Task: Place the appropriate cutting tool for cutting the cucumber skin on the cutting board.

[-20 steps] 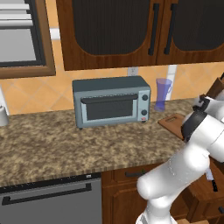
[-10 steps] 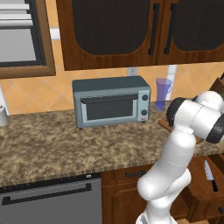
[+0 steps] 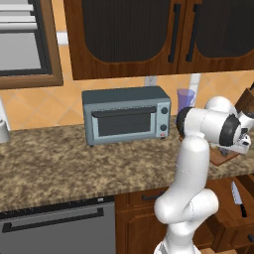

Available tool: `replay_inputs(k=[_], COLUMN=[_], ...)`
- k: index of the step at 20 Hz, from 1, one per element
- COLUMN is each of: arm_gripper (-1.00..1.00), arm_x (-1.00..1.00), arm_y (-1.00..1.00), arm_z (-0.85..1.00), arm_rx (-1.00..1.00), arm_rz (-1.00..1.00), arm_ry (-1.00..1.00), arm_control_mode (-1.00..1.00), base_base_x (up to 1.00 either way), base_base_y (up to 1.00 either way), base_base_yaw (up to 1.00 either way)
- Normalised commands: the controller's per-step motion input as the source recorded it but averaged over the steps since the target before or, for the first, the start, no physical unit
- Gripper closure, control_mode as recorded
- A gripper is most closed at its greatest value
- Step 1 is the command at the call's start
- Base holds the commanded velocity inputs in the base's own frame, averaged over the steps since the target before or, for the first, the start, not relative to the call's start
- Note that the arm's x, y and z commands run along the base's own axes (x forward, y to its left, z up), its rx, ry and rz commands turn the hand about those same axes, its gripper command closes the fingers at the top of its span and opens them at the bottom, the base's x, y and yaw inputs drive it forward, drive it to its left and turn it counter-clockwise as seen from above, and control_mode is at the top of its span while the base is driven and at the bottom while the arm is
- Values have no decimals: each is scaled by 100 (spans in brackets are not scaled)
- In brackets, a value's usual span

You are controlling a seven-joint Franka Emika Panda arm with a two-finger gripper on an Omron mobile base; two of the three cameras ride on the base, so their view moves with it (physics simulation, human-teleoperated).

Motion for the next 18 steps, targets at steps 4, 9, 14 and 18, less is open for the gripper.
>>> replay_inputs(k=[4,9,14,18], arm_gripper=[100,100,100,-100], arm_x=[29,33,4,0], arm_y=[0,0,8,44], arm_z=[-39,-11,-20,-27], arm_rx=[0,0,0,0], arm_rz=[-6,-4,-3,-3], arm_ry=[2,0,0,0], arm_control_mode=[-100,-100,-100,-100], base_base_x=[0,0,0,0], base_base_y=[0,0,0,0], base_base_yaw=[0,0,0,0])
